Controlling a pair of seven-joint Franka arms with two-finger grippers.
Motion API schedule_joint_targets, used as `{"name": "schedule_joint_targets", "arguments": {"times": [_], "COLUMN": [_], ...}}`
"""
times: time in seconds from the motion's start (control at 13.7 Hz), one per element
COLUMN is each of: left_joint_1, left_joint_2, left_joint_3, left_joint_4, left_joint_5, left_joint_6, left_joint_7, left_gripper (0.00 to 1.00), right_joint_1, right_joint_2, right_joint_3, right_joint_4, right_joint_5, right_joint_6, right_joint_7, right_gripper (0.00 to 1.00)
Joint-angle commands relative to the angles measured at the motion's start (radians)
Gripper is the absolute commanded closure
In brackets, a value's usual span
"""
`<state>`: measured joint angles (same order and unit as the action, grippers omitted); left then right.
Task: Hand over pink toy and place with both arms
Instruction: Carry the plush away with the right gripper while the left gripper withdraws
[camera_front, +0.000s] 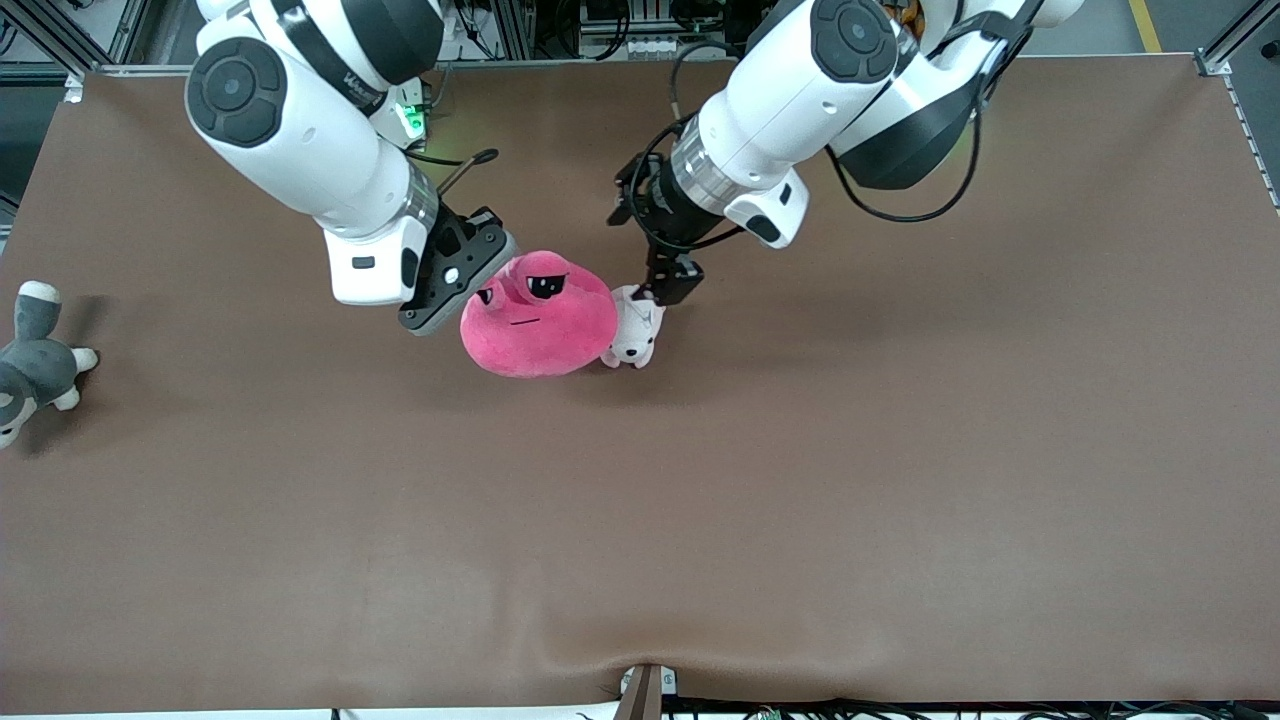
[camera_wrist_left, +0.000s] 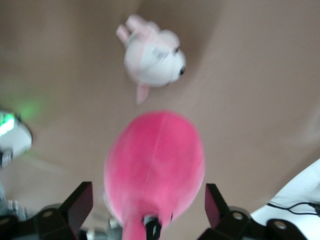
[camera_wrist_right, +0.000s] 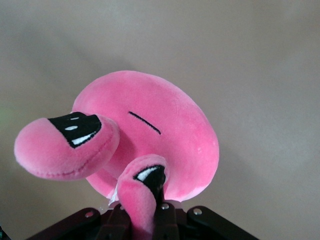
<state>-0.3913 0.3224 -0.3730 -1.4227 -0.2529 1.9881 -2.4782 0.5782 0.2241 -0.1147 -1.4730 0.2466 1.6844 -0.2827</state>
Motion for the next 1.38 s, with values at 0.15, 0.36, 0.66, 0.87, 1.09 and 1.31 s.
{"name": "schedule_joint_targets", "arguments": {"times": [0.15,0.36,0.66,0.87,1.09,1.31], "left_joint_1": [0.112,0.157,0.242,0.328,0.374,0.416], "left_joint_2": [-0.038,-0.094,-0.141,-0.160,-0.172,-0.171], "left_joint_3": [0.005,0.006,0.008,0.009,0.009,0.016], "left_joint_4": [0.001,-0.002,-0.002,-0.001,-0.001,0.001], "left_joint_5": [0.101,0.177,0.218,0.244,0.279,0.313], "left_joint_6": [-0.147,-0.244,-0.362,-0.420,-0.426,-0.471], "left_joint_7": [0.342,0.580,0.931,1.201,1.471,1.720], "left_gripper": [0.00,0.00,0.00,0.00,0.00,0.00], "right_joint_1": [-0.066,-0.125,-0.237,-0.355,-0.499,-0.636], "right_joint_2": [-0.002,-0.003,-0.002,0.012,0.085,0.193], "right_joint_3": [0.009,0.009,0.010,0.009,0.009,0.009], "right_joint_4": [0.014,0.011,-0.013,-0.039,-0.073,-0.072], "right_joint_5": [-0.007,-0.009,-0.007,-0.007,-0.007,-0.007], "right_joint_6": [-0.072,-0.138,-0.202,-0.244,-0.246,-0.242], "right_joint_7": [-0.009,-0.009,-0.024,-0.126,-0.393,-0.643], "right_gripper": [1.00,1.00,1.00,1.00,1.00,1.00]}}
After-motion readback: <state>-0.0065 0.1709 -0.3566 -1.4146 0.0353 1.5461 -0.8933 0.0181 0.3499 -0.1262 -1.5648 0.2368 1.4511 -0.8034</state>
